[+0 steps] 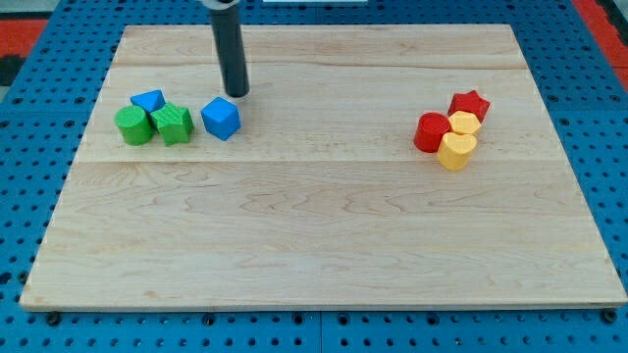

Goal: Slightly push the blue triangle into the green star

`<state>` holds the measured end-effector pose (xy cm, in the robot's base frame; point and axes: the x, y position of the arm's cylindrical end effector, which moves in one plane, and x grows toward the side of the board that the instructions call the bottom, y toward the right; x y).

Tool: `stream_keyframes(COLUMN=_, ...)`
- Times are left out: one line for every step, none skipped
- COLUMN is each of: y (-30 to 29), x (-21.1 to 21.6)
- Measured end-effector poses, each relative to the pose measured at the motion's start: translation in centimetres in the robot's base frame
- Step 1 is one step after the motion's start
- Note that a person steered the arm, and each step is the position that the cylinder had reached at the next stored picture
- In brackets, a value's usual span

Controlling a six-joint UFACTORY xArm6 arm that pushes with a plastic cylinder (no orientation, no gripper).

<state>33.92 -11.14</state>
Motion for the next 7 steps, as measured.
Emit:
stream_keyframes(y=-1.0, x=2.7)
stream_keyframes(y=-0.4, x=1.9)
stream_keyframes(y=-2.7, x=-2.9)
stream_keyframes(y=-10.5, x=-4.0)
stream_keyframes(y=-17.1, x=-2.4)
stream_keyframes(y=-16.5, x=0.1)
stream_keyframes(y=-15.7, x=2.6)
